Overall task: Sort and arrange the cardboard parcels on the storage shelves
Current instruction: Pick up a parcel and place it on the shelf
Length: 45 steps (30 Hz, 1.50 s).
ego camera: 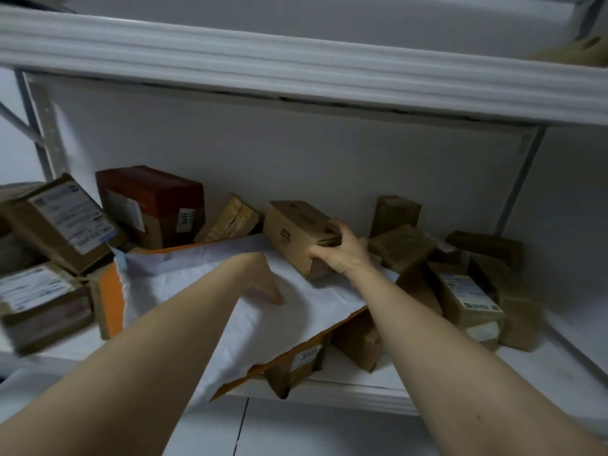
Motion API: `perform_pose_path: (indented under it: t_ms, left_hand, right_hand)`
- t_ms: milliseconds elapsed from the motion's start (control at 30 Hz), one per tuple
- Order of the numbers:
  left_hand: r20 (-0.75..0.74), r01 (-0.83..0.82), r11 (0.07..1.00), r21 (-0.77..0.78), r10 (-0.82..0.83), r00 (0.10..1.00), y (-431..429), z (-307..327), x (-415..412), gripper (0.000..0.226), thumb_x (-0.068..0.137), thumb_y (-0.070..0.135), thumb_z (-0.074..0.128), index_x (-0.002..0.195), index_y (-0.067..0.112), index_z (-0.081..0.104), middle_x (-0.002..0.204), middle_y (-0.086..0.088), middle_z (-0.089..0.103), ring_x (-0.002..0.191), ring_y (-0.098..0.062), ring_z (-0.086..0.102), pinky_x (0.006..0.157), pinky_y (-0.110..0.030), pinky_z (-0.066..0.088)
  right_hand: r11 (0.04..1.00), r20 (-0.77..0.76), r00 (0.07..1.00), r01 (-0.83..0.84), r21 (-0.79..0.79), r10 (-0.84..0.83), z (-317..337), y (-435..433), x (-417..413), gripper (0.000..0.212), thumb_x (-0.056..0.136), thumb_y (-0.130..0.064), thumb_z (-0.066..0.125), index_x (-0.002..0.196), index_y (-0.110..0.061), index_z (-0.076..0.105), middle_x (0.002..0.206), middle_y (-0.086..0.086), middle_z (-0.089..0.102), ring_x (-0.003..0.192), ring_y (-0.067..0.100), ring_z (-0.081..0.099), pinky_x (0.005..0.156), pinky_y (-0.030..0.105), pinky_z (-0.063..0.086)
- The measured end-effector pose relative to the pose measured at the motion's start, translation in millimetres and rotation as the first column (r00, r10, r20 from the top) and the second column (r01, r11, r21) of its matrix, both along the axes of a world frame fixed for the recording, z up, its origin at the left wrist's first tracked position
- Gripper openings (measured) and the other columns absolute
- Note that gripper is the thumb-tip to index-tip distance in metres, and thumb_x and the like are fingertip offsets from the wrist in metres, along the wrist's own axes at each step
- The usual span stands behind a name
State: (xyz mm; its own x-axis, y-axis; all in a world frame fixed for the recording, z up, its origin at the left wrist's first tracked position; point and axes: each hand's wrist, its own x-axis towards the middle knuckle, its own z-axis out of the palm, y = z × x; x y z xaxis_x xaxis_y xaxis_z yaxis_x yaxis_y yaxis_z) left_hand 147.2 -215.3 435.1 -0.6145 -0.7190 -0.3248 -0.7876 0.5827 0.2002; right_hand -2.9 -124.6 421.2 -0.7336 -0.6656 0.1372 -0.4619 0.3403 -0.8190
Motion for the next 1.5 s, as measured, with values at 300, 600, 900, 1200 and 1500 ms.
perform_pose_path:
  t_ms: [300,600,900,1200,1500]
  left_hand:
    - [0.061,0.057,0.997,-0.047,-0.054,0.997,-16,-10,-10,0.092,0.077,0.055,0.069,0.145,0.005,0.032,0.144,-0.010,0.040,0.129,-0.027,0.042,0.105,-0.034,0.036]
    - [-0.305,-0.064,0.998,0.001,0.062,0.950,2,16,-25,0.044,0.088,0.024,0.065,0.127,0.005,0.055,0.110,-0.008,0.055,0.095,-0.022,0.058,0.077,-0.028,0.046]
    - [-0.729,0.006,0.983,-0.185,-0.142,0.670,100,33,-96,0.022,0.085,0.009,0.051,0.094,0.009,0.071,0.094,-0.012,0.068,0.084,-0.031,0.063,0.073,-0.039,0.056]
    - [-0.625,0.283,0.945,-0.161,-0.320,0.712,178,-14,-177,0.026,0.085,0.012,0.052,0.097,0.021,0.074,0.110,-0.002,0.070,0.106,-0.023,0.062,0.090,-0.030,0.050]
    - [-0.511,0.289,0.949,-0.127,-0.312,0.801,196,-53,-216,0.024,0.088,0.013,0.053,0.104,0.022,0.070,0.107,-0.002,0.068,0.096,-0.023,0.064,0.083,-0.038,0.055]
  right_hand:
    - [0.996,-0.025,1.000,0.001,0.088,0.002,-11,-11,-2,0.095,0.070,-0.040,0.076,0.150,-0.032,0.024,0.148,0.014,0.015,0.133,0.037,0.033,0.111,0.042,0.036]
    - [0.999,-0.025,0.999,0.038,0.025,-0.037,0,11,-8,0.090,0.079,-0.055,0.068,0.151,-0.023,0.024,0.153,0.012,0.015,0.141,0.035,0.022,0.112,0.042,0.030]
    - [0.937,-0.152,0.925,0.343,-0.063,-0.349,-1,100,-55,0.052,0.092,-0.031,0.057,0.139,-0.014,0.043,0.143,0.012,0.036,0.128,0.031,0.043,0.096,0.037,0.042]
    - [0.785,-0.138,0.795,0.606,0.131,-0.591,-47,191,-120,0.055,0.083,-0.027,0.067,0.133,-0.018,0.045,0.134,0.016,0.039,0.121,0.035,0.042,0.099,0.039,0.040]
    - [0.785,-0.095,0.825,0.560,0.266,-0.557,-93,202,-152,0.094,0.070,-0.043,0.079,0.143,-0.026,0.021,0.136,0.017,0.026,0.120,0.037,0.037,0.101,0.047,0.041]
